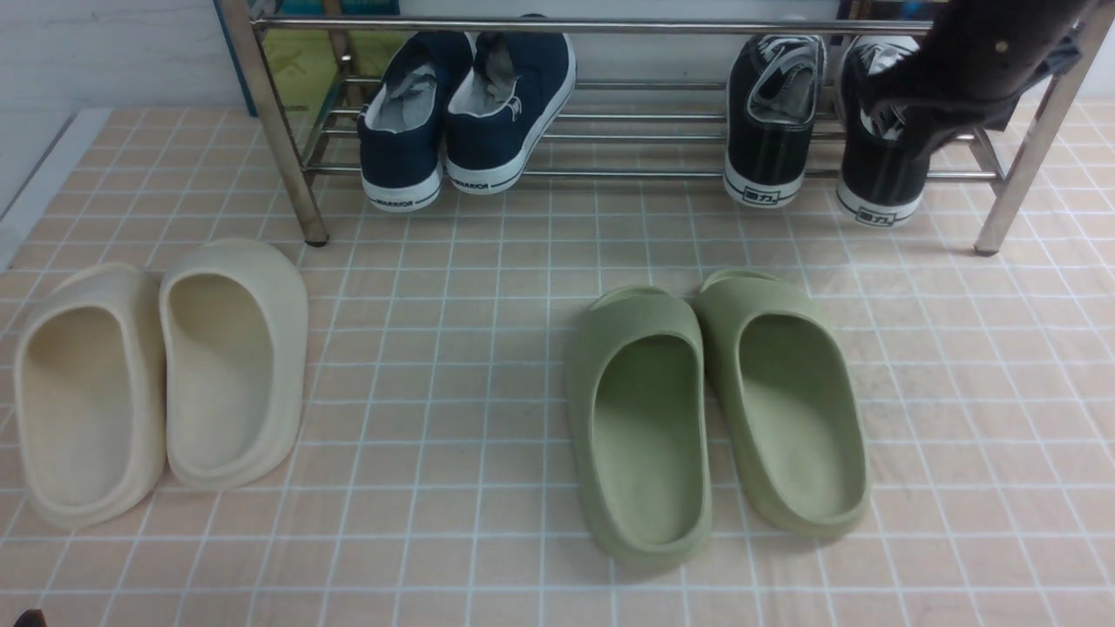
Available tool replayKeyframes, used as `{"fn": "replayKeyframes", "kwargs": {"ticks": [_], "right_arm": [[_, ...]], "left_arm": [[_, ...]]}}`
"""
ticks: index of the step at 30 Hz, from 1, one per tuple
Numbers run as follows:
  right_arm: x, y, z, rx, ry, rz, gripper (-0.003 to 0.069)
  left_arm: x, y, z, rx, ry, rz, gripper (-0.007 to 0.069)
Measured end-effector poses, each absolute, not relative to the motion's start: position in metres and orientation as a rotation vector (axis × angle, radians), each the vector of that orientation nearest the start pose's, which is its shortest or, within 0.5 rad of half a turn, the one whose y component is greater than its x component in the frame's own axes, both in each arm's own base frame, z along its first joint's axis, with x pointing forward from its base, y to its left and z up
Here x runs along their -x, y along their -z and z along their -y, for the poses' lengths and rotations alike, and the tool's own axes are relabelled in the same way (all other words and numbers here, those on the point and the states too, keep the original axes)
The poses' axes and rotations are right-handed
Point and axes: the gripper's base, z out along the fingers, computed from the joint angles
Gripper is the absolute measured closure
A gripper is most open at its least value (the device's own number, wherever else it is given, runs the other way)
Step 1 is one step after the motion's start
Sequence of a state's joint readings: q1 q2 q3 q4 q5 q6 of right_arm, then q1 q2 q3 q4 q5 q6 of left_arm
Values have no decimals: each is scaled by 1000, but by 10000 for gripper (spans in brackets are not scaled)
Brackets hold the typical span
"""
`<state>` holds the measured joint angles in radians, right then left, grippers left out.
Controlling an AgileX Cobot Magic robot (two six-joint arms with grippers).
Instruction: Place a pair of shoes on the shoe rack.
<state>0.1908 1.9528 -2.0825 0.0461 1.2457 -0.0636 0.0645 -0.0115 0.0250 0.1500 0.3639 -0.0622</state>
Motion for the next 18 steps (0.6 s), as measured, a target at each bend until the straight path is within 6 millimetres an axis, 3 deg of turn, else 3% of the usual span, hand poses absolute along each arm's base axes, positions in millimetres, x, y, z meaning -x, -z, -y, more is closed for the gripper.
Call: {"fn": "replayKeyframes", "kwargs": {"ticks": [4,5,8,9,10,14,15,16,18], "right_arm": [[-379,-422,-93,366,-141,-2449,677],[-352,-443,-94,384,-153,-2399,676],[-301,-472,-89,400,-176,-2320,676],[-284,-477,-87,403,-191,-2294,675],[-285,-474,-88,406,-193,-2300,674],[-207,-480,-74,385,-301,-2141,673],[-203,-479,-73,385,-308,-2140,673],[-172,-479,-66,363,-359,-2055,670],[-140,-473,-58,340,-391,-1973,670]], "left_arm": [[-52,-173,-8,24,-148,-1859,387],[-52,-173,-8,24,-148,-1859,387],[-52,-173,-8,24,-148,-1859,387],[-52,-173,-8,24,-148,-1859,387],[-52,-173,-8,24,-148,-1859,387],[-52,-173,-8,24,-148,-1859,387],[-52,-173,-8,24,-148,-1859,387],[-52,-173,-8,24,-148,-1859,387],[-52,-173,-8,24,-148,-1859,387]]}}
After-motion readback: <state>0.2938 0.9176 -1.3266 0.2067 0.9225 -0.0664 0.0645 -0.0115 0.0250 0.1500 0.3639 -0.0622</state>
